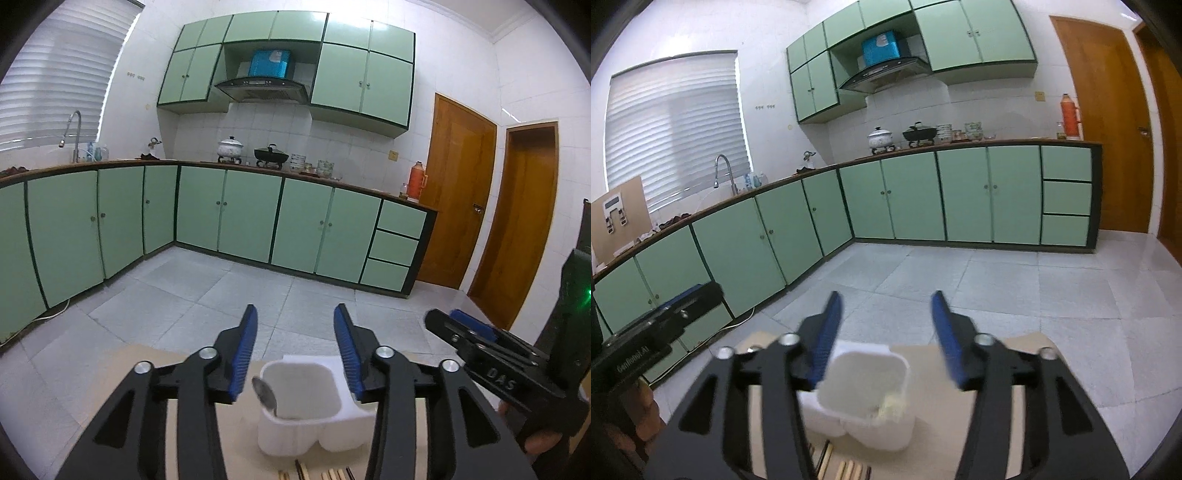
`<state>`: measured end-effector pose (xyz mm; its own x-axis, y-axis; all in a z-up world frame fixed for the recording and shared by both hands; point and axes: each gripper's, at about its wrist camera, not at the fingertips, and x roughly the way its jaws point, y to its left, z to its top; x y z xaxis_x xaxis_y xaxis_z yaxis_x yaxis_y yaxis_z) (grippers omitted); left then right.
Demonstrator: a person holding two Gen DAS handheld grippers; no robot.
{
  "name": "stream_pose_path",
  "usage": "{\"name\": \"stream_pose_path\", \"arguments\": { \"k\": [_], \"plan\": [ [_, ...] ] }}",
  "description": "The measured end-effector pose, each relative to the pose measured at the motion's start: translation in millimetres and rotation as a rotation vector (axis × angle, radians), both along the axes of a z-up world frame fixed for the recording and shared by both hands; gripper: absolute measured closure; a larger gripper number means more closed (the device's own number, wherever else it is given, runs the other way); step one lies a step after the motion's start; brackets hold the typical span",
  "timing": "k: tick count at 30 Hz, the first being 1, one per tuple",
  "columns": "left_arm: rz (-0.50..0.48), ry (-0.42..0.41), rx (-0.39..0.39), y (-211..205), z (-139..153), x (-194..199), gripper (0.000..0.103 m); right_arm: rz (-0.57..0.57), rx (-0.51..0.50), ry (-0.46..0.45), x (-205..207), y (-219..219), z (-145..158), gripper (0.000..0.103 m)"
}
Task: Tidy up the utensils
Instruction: 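Open the right gripper over the holder while the left gripper releases the spoon there, then withdraw both grippers back over the chopsticks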
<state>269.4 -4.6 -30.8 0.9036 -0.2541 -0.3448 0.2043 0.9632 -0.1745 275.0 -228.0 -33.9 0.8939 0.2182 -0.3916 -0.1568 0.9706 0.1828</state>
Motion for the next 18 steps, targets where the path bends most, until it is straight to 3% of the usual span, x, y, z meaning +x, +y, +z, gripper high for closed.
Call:
{"name": "stream_pose_path", "arguments": {
  "k": [2,4,7,18],
  "plan": [
    [0.011,0.004,0.002,3,2,-16,0.048,-0.032,0.005,0.004,-18,-6,-1,0.024],
    [0.014,0.014,0.006,6,1,-34,0.040,-0.065,0.010,0.009,-39,-11,-5,0.013],
    [0.016,0.044,0.022,7,-6,-60,0.030,-0.081,0.003,0.037,-67,-17,-16,0.010],
    [-0.003,0.266,0.064,5,-64,-134,0.028,-0.051,-0.059,0.221,-161,-13,-67,0.009]
  ]
}}
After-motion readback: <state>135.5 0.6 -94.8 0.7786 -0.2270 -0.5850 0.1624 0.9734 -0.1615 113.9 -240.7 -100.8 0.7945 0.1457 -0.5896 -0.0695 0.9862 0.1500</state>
